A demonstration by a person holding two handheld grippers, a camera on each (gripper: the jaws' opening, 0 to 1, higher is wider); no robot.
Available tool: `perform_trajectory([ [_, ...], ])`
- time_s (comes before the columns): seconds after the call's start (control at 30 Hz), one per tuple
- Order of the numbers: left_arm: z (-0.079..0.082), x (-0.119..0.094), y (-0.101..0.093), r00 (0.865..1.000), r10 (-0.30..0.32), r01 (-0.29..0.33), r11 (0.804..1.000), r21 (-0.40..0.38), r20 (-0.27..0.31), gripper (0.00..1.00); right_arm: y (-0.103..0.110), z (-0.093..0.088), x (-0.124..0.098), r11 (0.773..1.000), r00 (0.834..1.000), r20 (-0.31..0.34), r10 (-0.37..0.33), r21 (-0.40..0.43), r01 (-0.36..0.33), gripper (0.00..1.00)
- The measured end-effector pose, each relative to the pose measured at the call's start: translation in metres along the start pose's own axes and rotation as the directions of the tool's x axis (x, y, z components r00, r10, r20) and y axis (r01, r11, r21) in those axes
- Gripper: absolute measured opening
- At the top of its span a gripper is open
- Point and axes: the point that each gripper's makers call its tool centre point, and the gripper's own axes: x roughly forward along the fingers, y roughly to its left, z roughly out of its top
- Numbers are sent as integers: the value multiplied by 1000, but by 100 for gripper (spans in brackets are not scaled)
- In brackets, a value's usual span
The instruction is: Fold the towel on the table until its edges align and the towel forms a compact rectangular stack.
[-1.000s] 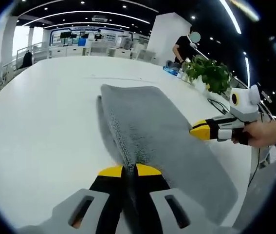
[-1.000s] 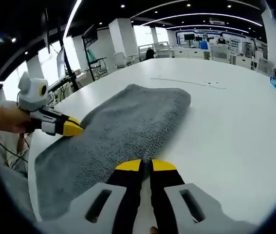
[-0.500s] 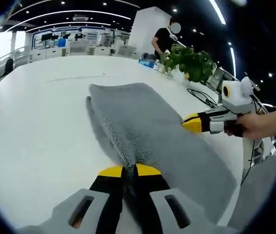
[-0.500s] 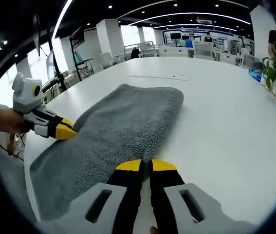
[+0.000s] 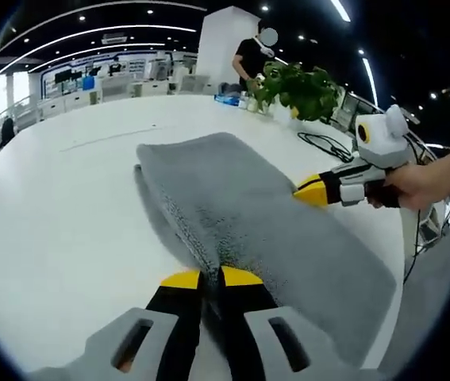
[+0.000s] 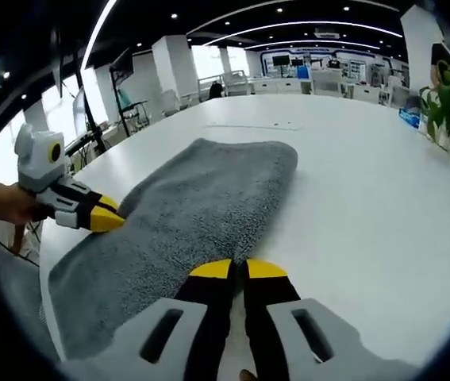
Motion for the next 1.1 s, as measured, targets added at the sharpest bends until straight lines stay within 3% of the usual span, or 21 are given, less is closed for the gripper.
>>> perform_trajectory([
  [0.3,1,1,1,1000,-11,11,1000,18,-18,8,1,0,0,998,1000,-18,6,-58,-7,4],
  [0.37,0,0,2,1000,9,-10,999,-38,-30,9,0,1,0,1000,1000,-30,2,-18,-2,4],
  [0.53,3,-3,4,999,12,-13,999,-50,-34,11,0,4,-1,999,998,-59,21,-47,-23,5],
  [0.8,14,-23,13,999,38,-38,999,-25,-7,17,5,14,-13,999,999,-41,13,-49,-15,15],
  [0.9,23,-34,7,999,32,-32,999,-9,30,26,8,22,-21,999,1000,-12,23,-39,-24,17],
  [1.03,27,-47,-1,998,43,-45,998,51,54,32,13,25,-33,998,999,5,32,-50,-32,19],
  [1.1,28,-53,-7,997,36,-40,997,64,66,41,18,24,-39,997,999,5,43,-61,-43,20],
])
